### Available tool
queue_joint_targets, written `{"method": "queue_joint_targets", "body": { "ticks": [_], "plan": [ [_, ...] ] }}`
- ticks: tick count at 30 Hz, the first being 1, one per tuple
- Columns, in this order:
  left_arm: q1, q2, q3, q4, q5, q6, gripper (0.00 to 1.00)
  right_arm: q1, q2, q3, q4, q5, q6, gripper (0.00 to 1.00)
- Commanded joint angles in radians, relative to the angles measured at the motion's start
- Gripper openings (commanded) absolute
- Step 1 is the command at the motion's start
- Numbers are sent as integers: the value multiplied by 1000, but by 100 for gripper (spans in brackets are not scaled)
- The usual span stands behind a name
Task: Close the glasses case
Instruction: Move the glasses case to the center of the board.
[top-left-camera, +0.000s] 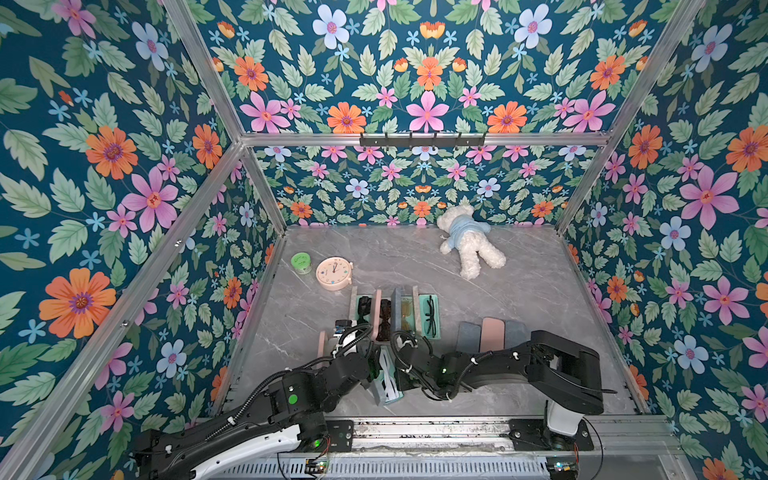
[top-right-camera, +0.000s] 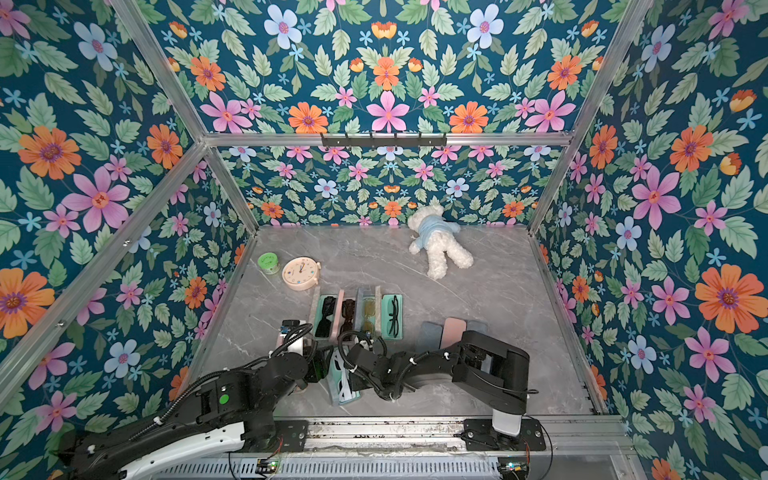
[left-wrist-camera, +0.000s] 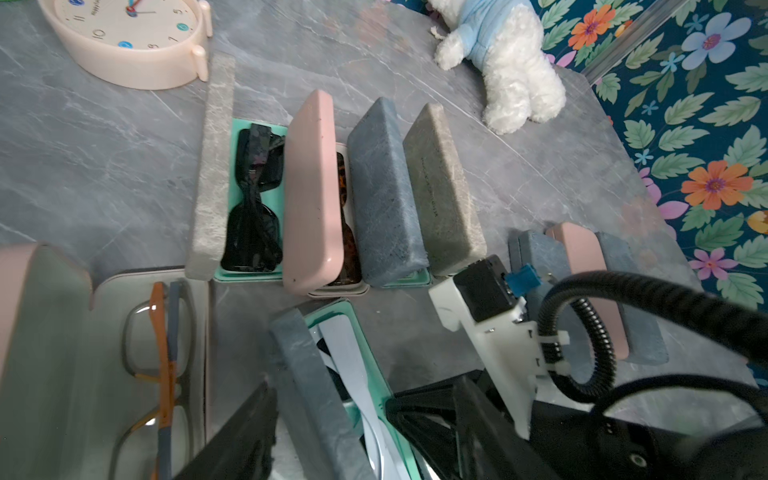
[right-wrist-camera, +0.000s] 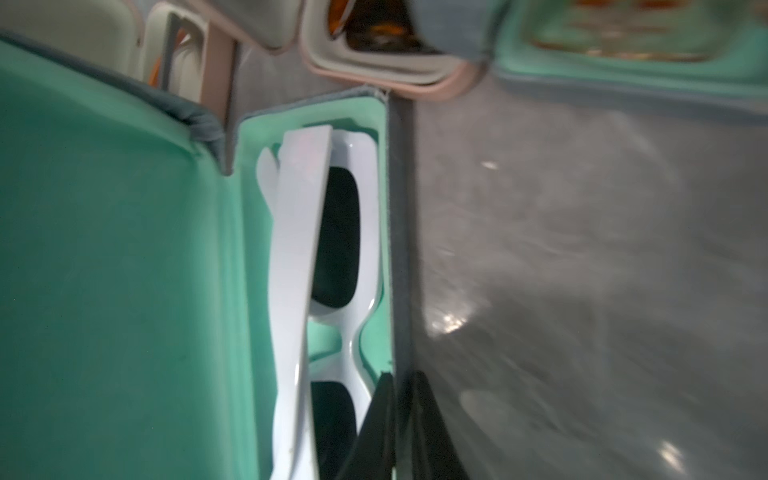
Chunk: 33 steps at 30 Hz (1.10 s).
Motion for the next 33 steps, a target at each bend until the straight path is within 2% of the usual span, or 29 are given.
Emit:
{"method": "queue_joint_targets", "body": {
  "ticks": [1,8,19,33],
  "plan": [
    [0,34,-13,117,42,23,69,-2,-38,-66,-124,92,58,10],
    [-5,90,-64,301,114,31,67,-2,-142,-165,-131,150,99,10],
    [-18,168,-103,412,158,1,67,7,-264,-219,-201,217,124,8],
    [-31,261,-132,518,187,-21,67,31,-286,-255,-155,235,155,12]
  ]
}}
